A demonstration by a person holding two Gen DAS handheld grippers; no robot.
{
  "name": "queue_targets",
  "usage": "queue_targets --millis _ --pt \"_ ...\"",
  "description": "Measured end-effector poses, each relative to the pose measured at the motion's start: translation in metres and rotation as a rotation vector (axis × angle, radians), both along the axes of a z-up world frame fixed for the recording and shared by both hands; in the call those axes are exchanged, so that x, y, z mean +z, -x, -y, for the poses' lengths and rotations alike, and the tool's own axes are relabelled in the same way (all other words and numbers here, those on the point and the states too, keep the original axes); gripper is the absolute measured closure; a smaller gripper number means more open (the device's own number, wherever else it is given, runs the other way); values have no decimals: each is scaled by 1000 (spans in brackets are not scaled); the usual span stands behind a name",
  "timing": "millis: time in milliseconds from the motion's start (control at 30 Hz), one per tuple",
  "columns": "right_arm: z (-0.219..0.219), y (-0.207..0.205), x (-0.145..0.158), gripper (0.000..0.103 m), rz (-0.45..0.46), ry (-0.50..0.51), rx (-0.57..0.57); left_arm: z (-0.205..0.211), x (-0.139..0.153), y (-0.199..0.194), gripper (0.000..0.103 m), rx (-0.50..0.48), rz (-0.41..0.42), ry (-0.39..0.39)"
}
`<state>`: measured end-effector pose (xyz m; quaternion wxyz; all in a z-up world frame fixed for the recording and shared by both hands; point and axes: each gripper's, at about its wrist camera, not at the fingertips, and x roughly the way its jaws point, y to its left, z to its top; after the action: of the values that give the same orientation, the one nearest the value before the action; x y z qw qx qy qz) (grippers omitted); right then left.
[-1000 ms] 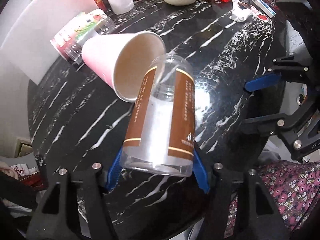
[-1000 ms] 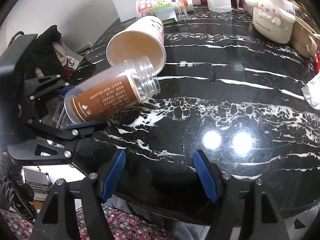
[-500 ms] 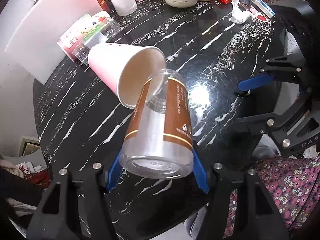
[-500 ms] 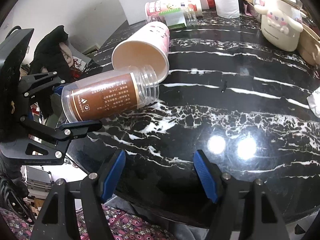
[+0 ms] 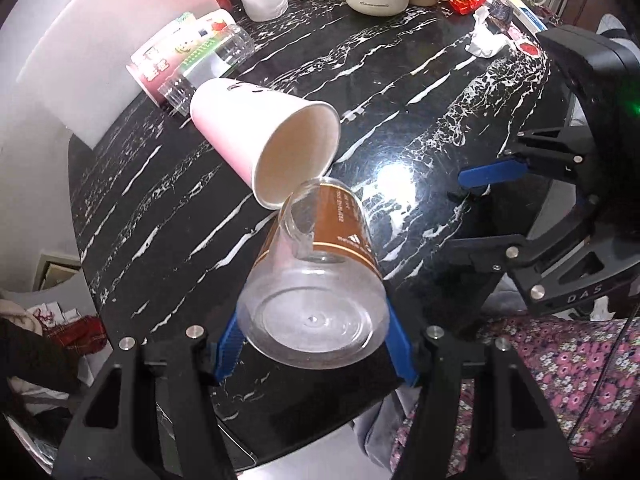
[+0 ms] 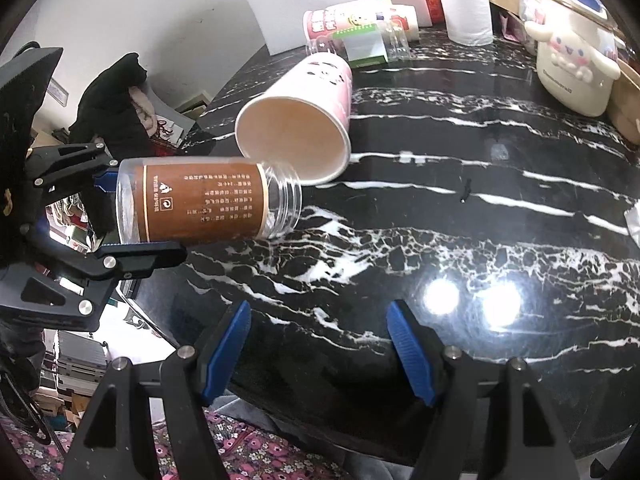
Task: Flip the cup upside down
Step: 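Turn the jar vertical with the left gripper, one end facing the table, then lower the jar onto the table standing on its end and open the left gripper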
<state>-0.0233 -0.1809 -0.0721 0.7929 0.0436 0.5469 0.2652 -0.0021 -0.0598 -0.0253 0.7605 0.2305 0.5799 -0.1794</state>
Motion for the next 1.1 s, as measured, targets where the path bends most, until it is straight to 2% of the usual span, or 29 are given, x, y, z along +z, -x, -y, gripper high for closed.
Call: queue_targets --millis 333,467,900,1100 --pt "-6 -3 4 32 0 -24 10 -1 9 -5 44 -2 -18 -4" --pt "-6 -6 3 32 -2 -27 4 0 7 -9 44 -9 0 -4" --pt "-2 -15 -1 32 -13 -25 -12 -14 4 -11 44 97 104 82" --pt "-1 -14 -4 32 -20 -23 -21 -24 2 -9 44 170 166 159"
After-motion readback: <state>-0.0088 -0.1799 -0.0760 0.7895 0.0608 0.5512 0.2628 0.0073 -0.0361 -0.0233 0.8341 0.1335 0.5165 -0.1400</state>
